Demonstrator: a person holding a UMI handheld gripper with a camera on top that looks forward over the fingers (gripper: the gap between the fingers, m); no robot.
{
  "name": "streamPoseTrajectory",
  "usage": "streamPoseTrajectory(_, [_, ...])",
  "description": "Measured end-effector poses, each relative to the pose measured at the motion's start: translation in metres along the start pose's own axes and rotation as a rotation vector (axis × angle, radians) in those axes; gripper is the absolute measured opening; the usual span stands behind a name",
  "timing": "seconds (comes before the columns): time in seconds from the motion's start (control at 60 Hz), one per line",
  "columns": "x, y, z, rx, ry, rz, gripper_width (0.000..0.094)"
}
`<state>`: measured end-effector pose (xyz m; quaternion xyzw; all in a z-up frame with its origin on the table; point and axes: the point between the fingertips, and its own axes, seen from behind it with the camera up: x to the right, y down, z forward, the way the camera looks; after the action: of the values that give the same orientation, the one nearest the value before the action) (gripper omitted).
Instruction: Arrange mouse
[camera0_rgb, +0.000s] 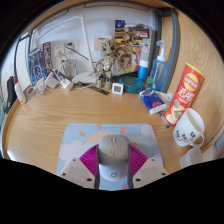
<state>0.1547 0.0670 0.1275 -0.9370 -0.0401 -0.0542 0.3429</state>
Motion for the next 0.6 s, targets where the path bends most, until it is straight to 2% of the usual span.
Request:
streamPoseTrajectory(0.15, [0.004,0.002,0.000,-0.034,0.011,0.029,0.0528])
streamPoseTrajectory(0.183, [0.006,0.003,-0.002,-0.052,0.020,0.025,0.0592])
streamPoseTrajectory(0.217, [0.007,0.004,-0.005,-0.075,0.025,0.011,0.0705])
streamPoseTrajectory(0.25, [0.007,0.003,-0.008,-0.085,0.022,-0.010,0.0746])
streamPoseTrajectory(0.35, [-0.002,-0.019,-0.038,-0.101,0.003,-0.033,0.0755])
streamPoseTrajectory(0.6, [-0.007,-0.120,-0.153,0.060,0.047,-0.027,0.0759])
